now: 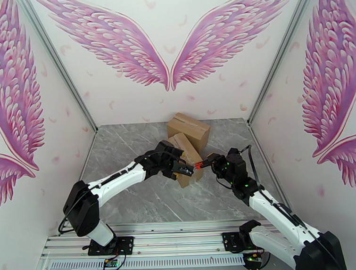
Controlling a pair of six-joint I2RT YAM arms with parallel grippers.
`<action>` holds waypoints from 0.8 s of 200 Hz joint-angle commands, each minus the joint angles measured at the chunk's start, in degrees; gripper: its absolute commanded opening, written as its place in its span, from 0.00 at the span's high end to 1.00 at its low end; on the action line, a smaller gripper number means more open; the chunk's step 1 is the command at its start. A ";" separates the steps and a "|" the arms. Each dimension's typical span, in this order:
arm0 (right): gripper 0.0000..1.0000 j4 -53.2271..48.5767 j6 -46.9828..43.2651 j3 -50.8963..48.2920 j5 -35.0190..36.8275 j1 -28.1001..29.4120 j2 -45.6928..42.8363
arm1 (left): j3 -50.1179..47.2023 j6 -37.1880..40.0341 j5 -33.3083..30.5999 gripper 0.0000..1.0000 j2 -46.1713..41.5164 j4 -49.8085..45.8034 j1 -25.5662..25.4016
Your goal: Unpack the express box
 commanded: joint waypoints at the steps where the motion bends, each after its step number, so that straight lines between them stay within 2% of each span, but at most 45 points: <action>1: 1.00 0.36 1.27 0.46 -6.55 1.79 -0.88 | 6.83 -8.80 -1.12 0.07 2.65 4.86 -1.19; 77: 1.00 0.67 4.50 -4.50 -0.49 4.08 -5.90 | 12.41 -20.14 -3.10 0.10 6.18 -1.94 -1.61; 115: 1.00 2.03 2.93 -4.00 -2.62 3.42 -3.52 | 8.84 -16.50 -3.23 0.08 3.68 0.15 -3.37; 160: 1.00 1.94 2.50 -4.16 -3.23 2.30 -4.22 | 4.34 -15.88 -4.19 0.08 -0.03 0.40 -2.92</action>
